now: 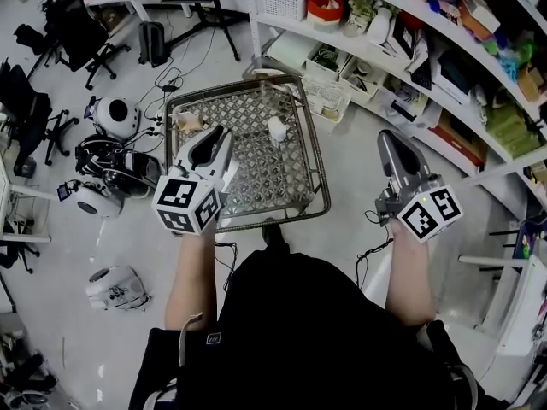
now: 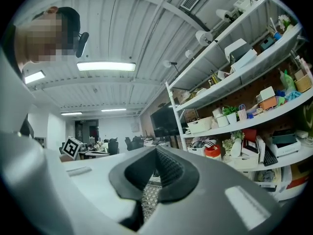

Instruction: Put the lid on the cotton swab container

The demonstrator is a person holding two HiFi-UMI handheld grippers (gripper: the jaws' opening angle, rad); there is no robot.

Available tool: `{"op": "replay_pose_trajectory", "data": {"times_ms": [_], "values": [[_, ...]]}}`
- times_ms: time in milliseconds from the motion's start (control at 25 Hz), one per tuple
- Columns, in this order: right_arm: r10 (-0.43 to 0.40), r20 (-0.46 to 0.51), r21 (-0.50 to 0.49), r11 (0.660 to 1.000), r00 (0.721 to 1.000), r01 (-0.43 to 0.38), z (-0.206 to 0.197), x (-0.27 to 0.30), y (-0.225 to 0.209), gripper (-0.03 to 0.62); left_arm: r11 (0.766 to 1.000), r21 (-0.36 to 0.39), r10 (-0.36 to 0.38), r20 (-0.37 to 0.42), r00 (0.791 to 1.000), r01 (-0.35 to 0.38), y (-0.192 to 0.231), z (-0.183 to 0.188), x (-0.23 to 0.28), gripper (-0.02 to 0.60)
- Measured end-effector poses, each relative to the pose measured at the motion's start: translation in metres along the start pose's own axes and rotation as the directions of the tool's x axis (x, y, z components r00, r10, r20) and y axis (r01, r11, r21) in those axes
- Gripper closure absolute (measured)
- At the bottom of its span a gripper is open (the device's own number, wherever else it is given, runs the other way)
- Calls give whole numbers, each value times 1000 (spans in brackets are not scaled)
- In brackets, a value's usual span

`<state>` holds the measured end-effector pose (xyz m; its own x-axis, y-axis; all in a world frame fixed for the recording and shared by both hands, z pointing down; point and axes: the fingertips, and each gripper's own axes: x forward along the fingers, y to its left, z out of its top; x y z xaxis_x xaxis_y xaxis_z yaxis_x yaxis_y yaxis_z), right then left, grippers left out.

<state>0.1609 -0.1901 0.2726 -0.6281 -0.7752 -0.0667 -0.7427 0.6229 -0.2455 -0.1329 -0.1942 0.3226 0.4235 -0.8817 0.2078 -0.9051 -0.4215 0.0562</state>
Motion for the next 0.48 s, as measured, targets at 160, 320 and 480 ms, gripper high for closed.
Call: {"op": "replay_pose_trajectory", "data": {"times_ms": [160, 320, 480], "values": [[13, -5, -7, 1000, 1000, -13, -1, 7, 9, 586, 1000, 13, -8, 5, 1000, 8, -2, 3, -1, 511], [17, -17, 0, 1000, 1000, -17, -5, 6, 12, 586, 1000, 15, -13, 3, 1000, 13, -4, 3, -1, 511], [14, -24, 17, 1000, 1000, -14, -12, 2, 16, 586, 1000, 12, -16, -1, 1000, 16, -3, -3, -5, 511]]}}
